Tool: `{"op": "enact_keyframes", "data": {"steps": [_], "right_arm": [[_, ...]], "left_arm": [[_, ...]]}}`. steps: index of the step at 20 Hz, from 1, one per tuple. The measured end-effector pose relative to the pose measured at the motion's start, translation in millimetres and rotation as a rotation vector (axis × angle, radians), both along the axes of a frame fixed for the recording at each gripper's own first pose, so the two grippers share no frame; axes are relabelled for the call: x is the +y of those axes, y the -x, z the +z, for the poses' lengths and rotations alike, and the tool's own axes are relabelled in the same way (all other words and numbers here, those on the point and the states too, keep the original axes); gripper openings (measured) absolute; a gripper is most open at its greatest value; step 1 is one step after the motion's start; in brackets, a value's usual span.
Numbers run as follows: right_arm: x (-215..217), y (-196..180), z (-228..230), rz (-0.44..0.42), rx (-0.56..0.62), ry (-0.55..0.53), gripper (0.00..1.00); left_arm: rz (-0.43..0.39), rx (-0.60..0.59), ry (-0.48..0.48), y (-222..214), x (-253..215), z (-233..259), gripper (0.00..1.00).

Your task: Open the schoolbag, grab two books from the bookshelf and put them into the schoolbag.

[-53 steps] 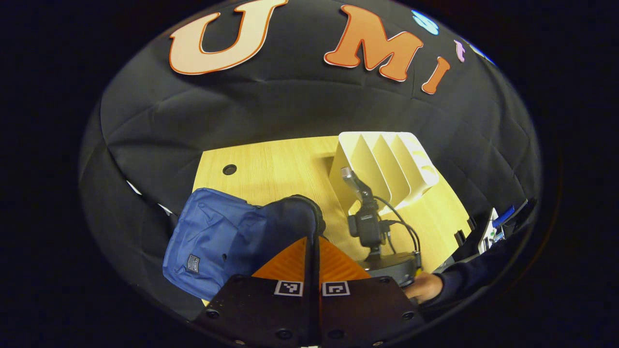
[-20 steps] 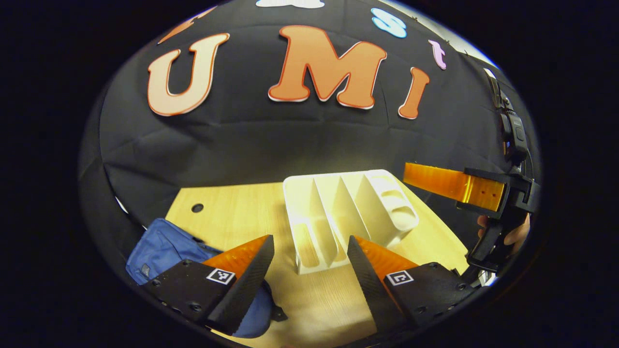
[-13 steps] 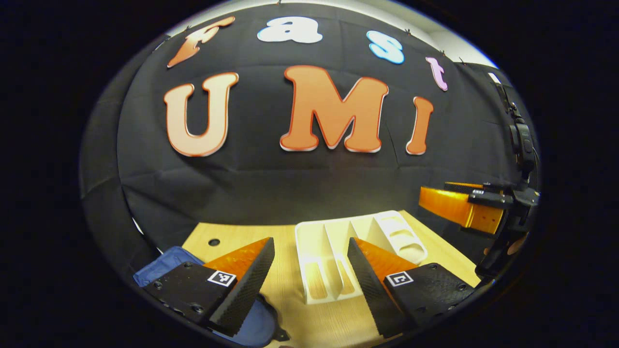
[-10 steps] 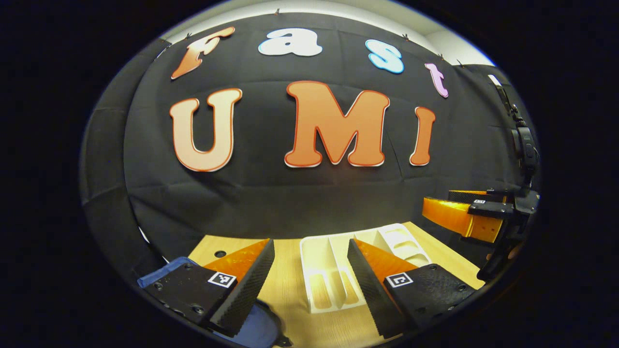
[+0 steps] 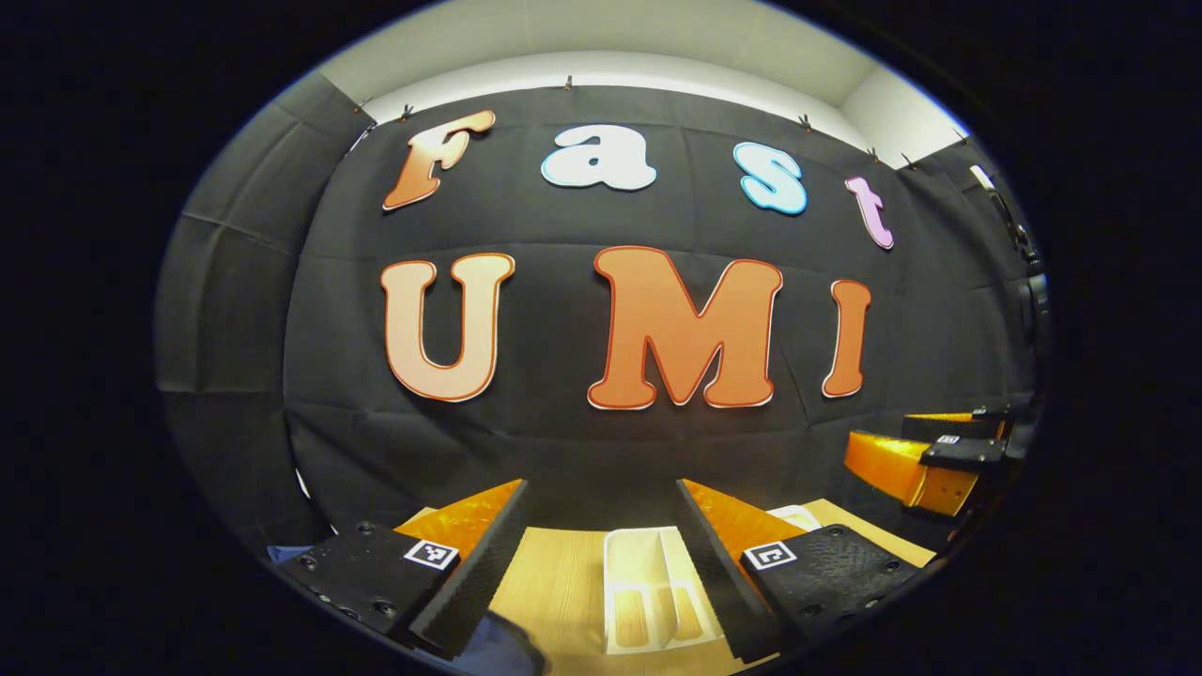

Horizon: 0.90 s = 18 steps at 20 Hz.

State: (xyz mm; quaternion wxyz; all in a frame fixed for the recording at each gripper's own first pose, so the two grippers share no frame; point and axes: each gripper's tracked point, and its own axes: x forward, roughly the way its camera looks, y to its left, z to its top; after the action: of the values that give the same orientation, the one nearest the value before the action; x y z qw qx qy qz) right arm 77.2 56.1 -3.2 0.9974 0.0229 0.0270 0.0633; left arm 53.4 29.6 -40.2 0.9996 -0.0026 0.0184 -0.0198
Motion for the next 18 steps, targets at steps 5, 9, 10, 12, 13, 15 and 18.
{"op": "enact_keyframes", "data": {"steps": [5, 9, 10, 12, 13, 15, 18], "right_arm": [[-0.8, 4.3, 1.2, -0.013, -0.034, 0.005, 0.96], [0.8, 0.5, -4.5, -0.019, -0.018, 0.020, 0.97], [1.0, 0.6, -6.8, -0.022, -0.013, 0.021, 0.97], [0.2, 0.0, -6.6, -0.031, -0.015, 0.019, 0.97], [-0.7, -1.2, -5.3, -0.038, -0.022, 0.021, 0.97], [-0.2, -3.7, -3.3, -0.047, -0.034, 0.024, 0.97], [1.4, -2.0, -2.9, -0.044, -0.036, 0.021, 0.96]], "left_arm": [[0.014, -0.048, -0.001, 8.5, -3.4, 11.1, 0.94], [-0.017, -0.062, -0.027, 13.4, -11.8, 16.3, 0.94], [-0.028, -0.062, -0.029, 11.7, -15.4, 15.7, 0.94], [-0.033, -0.056, -0.040, 9.0, -16.1, 13.5, 0.94], [-0.035, -0.049, -0.041, 8.6, -17.4, 11.5, 0.94], [-0.040, -0.037, -0.036, 8.8, -19.4, 9.2, 0.95], [-0.038, -0.020, -0.037, 8.0, -19.8, 3.9, 0.94]]}}
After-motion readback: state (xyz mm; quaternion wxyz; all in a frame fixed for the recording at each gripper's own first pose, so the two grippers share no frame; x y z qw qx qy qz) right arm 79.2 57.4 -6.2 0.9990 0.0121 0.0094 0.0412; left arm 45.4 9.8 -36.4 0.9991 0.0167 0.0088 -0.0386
